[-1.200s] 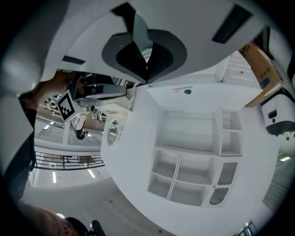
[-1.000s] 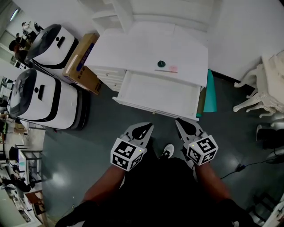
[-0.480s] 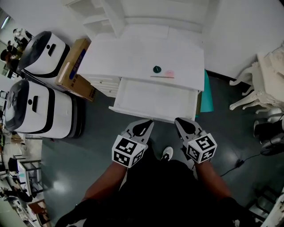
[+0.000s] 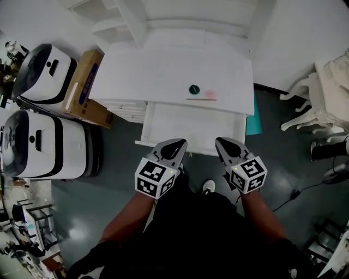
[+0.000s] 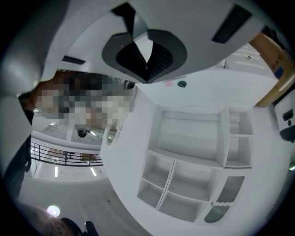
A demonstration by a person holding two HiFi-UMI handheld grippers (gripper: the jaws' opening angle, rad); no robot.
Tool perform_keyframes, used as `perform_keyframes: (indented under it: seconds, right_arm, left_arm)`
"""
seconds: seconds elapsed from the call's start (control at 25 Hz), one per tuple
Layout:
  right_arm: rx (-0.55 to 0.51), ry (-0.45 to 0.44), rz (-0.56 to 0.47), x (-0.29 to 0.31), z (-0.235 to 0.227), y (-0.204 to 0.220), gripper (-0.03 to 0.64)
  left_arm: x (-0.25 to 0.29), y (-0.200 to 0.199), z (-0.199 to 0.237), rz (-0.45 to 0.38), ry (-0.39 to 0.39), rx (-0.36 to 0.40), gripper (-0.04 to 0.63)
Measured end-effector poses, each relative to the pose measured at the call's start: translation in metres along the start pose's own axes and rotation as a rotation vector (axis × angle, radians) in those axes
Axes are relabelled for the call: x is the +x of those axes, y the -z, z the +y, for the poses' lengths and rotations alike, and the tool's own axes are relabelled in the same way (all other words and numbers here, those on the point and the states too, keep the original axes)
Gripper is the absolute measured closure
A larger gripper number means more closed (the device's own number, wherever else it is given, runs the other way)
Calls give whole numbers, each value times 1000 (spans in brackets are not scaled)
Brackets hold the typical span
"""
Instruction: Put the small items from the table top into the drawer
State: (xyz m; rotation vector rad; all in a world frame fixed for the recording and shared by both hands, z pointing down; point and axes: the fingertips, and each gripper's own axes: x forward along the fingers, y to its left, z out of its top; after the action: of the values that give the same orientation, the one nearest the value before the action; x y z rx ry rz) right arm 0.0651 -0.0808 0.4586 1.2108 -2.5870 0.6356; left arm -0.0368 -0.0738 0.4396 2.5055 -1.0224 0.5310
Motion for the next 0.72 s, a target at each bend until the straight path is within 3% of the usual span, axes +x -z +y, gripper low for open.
perform_keyframes:
  seconds: [0.28, 0.72]
  right_arm:
    - [-20, 53, 7, 37, -10, -22, 591]
    - [33, 154, -5, 85, -7, -39, 591]
  left_arm:
    - [13, -16, 43, -1, 33, 8, 592]
    - [15, -26, 97, -1, 121, 52, 592]
